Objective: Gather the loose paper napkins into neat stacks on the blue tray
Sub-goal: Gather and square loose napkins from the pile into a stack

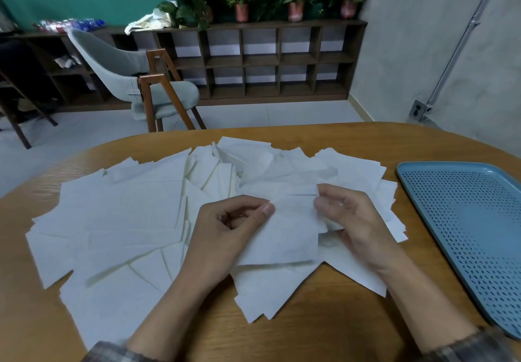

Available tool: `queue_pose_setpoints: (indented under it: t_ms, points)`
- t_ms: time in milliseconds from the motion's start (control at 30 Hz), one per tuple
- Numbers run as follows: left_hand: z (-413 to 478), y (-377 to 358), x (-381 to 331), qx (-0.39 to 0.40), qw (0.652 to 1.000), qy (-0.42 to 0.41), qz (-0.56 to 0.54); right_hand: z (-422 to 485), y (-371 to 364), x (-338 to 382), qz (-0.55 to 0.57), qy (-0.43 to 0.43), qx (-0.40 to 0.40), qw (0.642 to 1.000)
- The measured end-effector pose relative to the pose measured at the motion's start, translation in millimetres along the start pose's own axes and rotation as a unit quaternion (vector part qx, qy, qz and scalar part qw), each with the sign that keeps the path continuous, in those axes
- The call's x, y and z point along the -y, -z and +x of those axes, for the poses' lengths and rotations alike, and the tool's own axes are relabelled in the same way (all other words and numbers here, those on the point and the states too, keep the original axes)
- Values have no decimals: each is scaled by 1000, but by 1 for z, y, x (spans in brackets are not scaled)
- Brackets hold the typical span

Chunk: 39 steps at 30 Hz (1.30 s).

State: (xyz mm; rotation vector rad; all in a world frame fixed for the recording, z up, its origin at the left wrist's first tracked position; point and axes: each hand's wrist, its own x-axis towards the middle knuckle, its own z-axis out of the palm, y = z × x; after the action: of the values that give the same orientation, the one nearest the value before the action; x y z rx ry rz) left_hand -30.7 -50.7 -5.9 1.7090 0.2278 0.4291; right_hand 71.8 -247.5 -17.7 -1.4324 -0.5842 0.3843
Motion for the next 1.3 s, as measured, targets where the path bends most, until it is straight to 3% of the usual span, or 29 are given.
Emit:
queue_pose_setpoints:
  t_ms: [167,300,367,533,733,900,1100,1300]
  points:
    - [1,0,1,22,999,20,43,1,-3,2,-86,11,-57,995]
    - [2,9,-2,156,985,66,10,2,0,3,-76,7,-53,996]
    - [3,12,-1,186,978,88,-16,1,0,3,-73,3,-46,996]
    - [8,16,1,131,989,72,-8,1,-1,2,-72,2,-43,996]
    - [9,19,3,26,997,-3,79,2,-1,0,-78,-12,-48,996]
    - [8,20,1,45,994,-23,96,3,0,-2,-87,-16,-58,994]
    - [8,16,6,9,991,-68,116,4,1,-5,-100,-32,-69,992]
    - [9,14,17,-20,961,-207,184,4,1,-6,-98,-44,-74,991]
